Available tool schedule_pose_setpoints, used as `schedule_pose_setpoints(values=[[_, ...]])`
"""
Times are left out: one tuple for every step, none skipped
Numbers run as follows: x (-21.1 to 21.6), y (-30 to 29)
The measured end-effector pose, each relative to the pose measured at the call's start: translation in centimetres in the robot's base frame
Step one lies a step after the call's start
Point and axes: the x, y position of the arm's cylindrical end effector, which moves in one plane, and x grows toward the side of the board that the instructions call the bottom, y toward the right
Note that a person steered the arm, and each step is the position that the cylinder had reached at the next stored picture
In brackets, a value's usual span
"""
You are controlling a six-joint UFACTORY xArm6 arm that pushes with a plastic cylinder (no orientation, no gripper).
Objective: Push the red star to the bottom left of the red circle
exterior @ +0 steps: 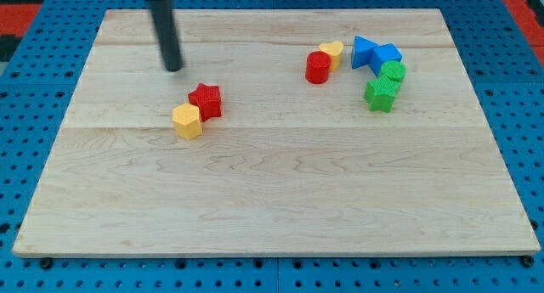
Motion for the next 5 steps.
schedule_pose_setpoints(values=[[2.7,-6.8],[5.5,-8.5],[6.6,-4.0],[7.0,2.9],[7.0,10.2]])
